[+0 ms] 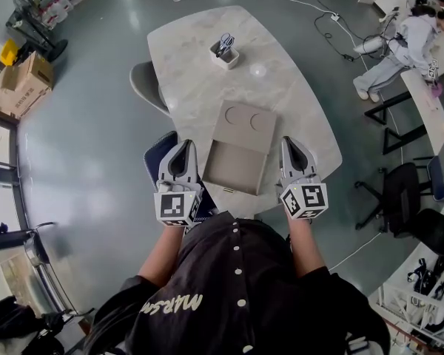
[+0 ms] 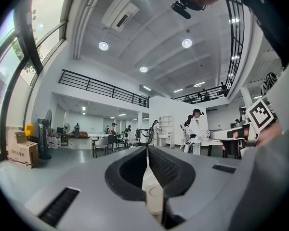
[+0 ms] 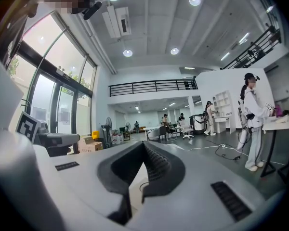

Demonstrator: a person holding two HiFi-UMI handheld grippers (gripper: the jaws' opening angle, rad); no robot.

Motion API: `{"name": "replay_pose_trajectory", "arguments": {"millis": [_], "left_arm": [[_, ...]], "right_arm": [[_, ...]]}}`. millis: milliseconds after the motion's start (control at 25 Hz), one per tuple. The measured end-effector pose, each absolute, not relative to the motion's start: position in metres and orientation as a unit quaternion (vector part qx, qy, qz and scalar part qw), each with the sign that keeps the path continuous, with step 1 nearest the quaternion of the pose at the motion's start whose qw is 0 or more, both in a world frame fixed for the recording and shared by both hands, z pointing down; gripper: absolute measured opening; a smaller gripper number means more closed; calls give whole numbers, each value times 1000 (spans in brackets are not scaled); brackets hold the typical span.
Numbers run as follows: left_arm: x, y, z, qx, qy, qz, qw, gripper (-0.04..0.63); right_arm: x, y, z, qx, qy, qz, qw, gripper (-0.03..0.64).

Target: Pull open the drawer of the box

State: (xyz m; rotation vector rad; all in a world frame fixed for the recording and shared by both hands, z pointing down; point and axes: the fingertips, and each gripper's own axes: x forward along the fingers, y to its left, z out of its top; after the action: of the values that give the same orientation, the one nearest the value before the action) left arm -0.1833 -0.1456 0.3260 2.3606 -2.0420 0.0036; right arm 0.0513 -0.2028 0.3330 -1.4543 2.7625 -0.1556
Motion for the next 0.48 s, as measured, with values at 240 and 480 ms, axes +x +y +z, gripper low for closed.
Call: {"name": "replay_pose_trajectory", "arguments": {"millis": [240,480], "left_arm": [[-183,-146,326,753,-658,1,11,23],[-181,-147,327,754,-657,-1,12,23]], "right_arm": [[49,-204,333,-462,885,-54,8,-3],[49,-205,336,-465,884,-56,6,-3]]}}
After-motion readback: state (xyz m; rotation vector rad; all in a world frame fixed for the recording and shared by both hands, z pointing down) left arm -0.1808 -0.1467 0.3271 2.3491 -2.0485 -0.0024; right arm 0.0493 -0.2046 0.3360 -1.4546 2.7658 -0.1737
